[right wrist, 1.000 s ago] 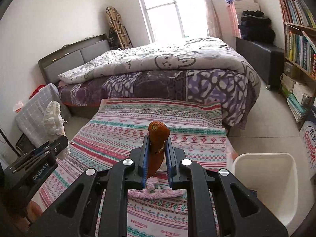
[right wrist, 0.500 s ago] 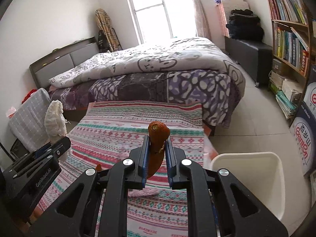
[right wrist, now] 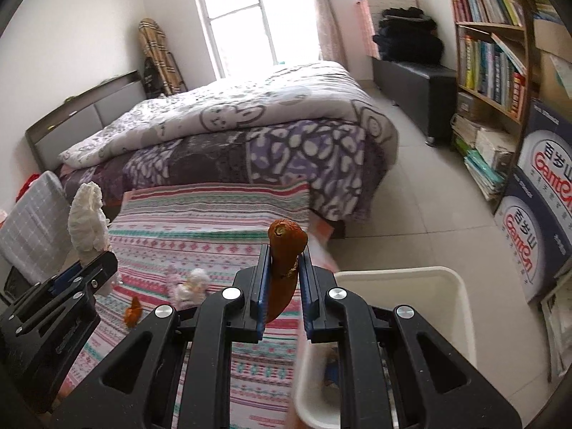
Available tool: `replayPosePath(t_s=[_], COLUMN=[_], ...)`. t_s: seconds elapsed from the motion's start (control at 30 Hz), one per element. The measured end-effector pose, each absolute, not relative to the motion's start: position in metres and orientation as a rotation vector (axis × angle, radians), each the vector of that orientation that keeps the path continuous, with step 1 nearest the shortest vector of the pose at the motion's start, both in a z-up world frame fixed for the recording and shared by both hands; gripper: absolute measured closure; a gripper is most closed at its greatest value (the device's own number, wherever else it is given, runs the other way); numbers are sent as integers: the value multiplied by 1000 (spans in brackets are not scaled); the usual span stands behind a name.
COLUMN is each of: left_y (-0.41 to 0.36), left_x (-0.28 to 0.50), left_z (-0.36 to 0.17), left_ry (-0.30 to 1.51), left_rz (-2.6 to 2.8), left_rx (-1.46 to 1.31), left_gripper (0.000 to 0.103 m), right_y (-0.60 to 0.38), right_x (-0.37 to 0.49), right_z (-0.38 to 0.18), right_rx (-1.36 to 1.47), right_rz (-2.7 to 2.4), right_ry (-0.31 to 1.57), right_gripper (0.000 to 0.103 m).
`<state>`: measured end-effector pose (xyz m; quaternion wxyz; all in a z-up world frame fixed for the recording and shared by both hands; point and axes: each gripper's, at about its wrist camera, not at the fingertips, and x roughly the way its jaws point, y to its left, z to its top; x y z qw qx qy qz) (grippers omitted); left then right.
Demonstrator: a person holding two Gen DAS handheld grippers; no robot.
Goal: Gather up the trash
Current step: 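Carry the tissue and orange peel over the wastebasket, then open both tools to drop the tissue and peel into the wastebasket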
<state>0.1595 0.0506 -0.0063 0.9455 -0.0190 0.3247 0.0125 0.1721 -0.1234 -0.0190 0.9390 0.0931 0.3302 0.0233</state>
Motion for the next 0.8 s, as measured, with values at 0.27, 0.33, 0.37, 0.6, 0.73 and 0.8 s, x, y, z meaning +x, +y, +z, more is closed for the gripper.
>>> replayPosePath(t_s=[0.27,0.33,0.37,0.6,0.73,0.8], left_y=[7,-2,-8,-45,-62,-72], left_x=[165,166,166,166,165,164], left_z=[-12,-13,-14,-23,-27,-30], left_ry=[680,683,685,702,712,719], left_rz=[-47,-62,-71,-131,-164,-185], left_rx=[-16,-9,-4,41,65,78], left_gripper=[75,75,75,74,74,74], right_y=[-174,-186,-193,-233,-254,-263], right_x=[171,169,168,160,154,153], right_z=[-30,-29,-29,-30,-31,-31], right_rx=[247,257,263,330,367,381], right_rz=[-68,-100,-114,-215,-281,-299], right_ry=[711,700,696,677,656,655], right_gripper=[60,55,53,27,12,8])
